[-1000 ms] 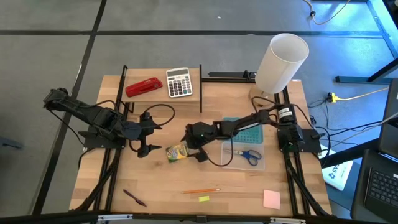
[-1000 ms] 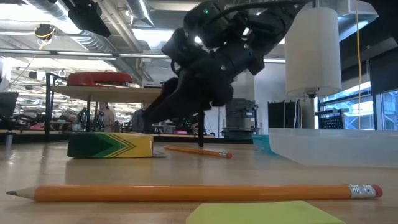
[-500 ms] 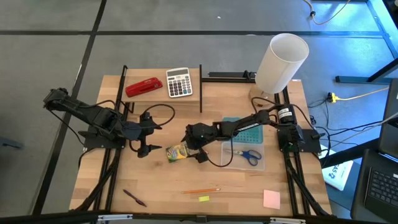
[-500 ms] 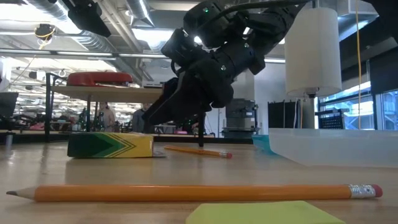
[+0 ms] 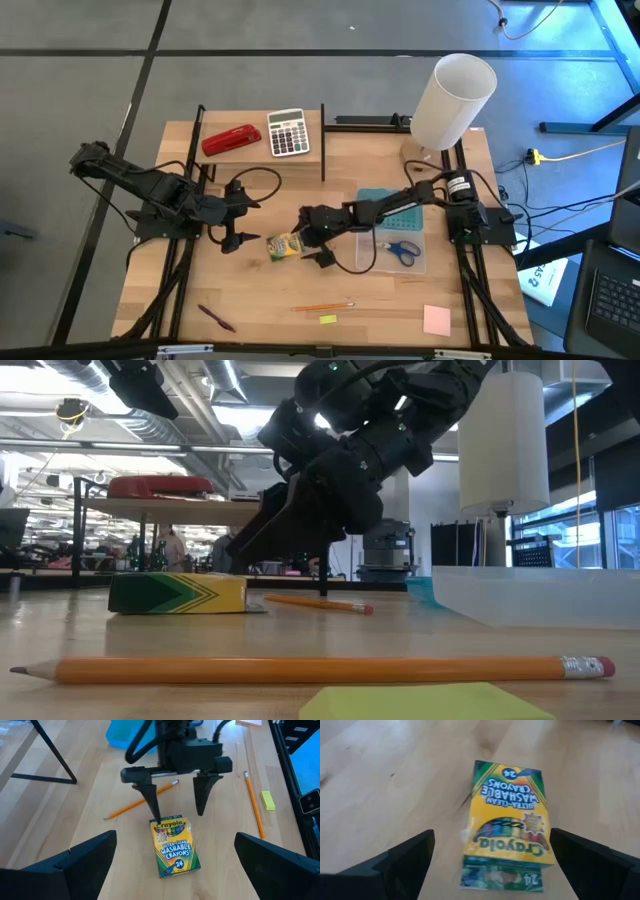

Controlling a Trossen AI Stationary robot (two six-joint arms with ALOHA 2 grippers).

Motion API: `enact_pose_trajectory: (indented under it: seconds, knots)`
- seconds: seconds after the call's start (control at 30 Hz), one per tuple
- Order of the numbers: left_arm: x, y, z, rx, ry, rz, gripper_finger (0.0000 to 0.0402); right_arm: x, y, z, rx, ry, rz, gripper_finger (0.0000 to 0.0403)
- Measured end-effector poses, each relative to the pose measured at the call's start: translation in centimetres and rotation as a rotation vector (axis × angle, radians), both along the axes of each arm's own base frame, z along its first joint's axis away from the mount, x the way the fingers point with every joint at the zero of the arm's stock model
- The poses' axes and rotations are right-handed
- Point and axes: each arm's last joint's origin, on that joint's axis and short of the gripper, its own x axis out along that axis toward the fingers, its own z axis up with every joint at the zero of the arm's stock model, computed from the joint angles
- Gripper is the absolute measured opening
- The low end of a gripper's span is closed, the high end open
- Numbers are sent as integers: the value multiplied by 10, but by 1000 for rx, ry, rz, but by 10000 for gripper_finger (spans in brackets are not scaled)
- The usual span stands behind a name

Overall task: Pack school essentials
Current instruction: Put the yellow crayon box into the blue supply box

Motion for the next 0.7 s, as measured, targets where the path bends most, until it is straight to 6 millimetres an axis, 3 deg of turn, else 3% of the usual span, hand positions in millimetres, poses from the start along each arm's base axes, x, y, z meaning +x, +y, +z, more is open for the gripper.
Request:
enact_pose_trajectory:
  seconds: [0.17,0.7]
  knots:
    - [0,0,0,0,0,0,399,1,1,-2,-77,-25,5,395]
    - [0,0,0,0,0,0,399,3,-12,-7,-30,-19,32,395]
